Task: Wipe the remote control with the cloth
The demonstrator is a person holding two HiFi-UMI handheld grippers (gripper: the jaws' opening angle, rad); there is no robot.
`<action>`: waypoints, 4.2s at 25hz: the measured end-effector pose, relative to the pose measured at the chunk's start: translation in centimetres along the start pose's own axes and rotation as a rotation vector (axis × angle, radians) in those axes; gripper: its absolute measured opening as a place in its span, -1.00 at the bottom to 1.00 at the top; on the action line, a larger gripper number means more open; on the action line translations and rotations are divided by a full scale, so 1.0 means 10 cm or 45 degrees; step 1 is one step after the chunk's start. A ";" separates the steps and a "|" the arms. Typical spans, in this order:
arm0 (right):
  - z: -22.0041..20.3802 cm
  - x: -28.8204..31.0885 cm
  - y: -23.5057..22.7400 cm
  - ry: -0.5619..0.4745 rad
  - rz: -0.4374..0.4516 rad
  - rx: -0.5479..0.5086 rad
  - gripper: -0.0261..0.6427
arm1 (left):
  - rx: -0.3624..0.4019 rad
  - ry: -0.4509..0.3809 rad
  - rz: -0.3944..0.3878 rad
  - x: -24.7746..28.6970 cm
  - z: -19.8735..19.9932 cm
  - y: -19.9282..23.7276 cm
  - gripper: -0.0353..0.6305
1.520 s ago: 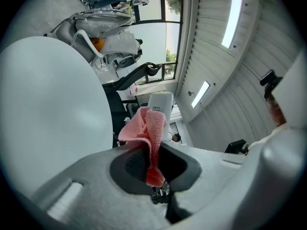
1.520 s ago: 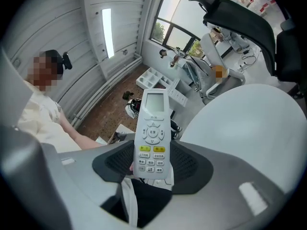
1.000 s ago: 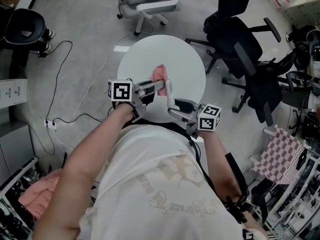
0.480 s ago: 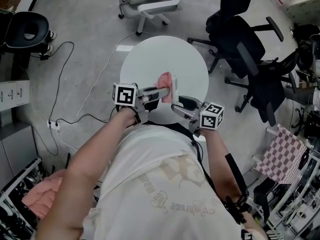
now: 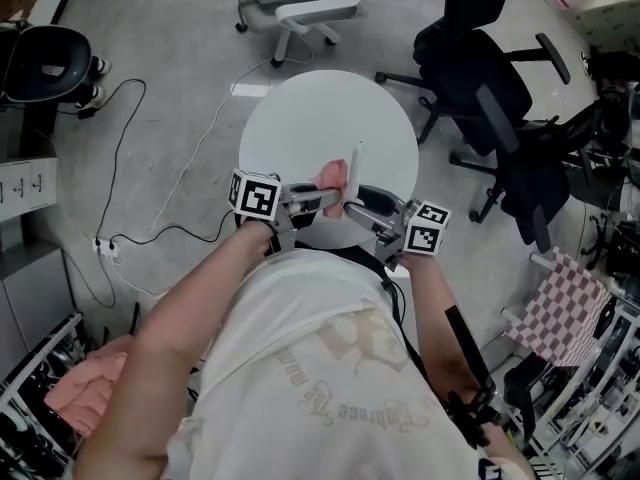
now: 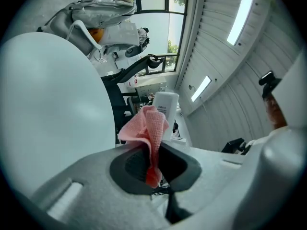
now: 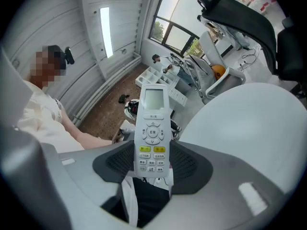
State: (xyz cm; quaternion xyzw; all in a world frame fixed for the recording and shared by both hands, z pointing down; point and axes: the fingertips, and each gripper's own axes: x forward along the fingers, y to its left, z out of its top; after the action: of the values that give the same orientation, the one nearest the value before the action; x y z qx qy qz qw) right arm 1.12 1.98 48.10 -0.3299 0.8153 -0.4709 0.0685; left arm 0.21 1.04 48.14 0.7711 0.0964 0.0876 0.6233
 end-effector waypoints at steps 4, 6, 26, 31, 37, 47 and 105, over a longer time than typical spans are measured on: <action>0.13 0.03 0.02 -0.070 0.017 0.037 -0.21 | -0.016 -0.011 0.007 0.02 0.03 0.04 -0.82; 0.21 0.03 -0.06 -0.106 -0.009 0.051 -0.21 | -0.023 0.012 0.009 0.05 0.04 0.05 -0.82; -0.15 -0.08 -1.43 0.291 -0.515 0.034 -0.21 | -0.073 -0.007 0.411 0.01 -0.30 0.70 -0.82; -0.29 -0.06 -1.68 0.532 -0.620 -0.105 -0.21 | -0.093 -0.070 0.564 -0.19 -0.31 0.91 -0.82; -0.47 -0.04 -1.98 0.848 -0.772 -0.297 -0.21 | -0.115 -0.169 0.652 -0.32 -0.29 1.00 -0.82; -0.44 0.03 -2.06 1.081 -0.888 -0.665 -0.19 | -0.106 -0.248 0.716 -0.43 -0.34 0.95 -0.82; -0.35 -0.83 0.46 -0.192 -1.017 -0.622 -0.90 | 0.802 0.006 0.548 -0.81 -0.67 -0.36 -0.82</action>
State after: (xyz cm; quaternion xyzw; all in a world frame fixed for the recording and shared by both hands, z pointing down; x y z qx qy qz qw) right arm 3.88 11.10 44.59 -0.6573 0.7043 -0.2297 -0.1386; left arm -9.47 6.00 45.92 0.9273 -0.0440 0.1845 0.3228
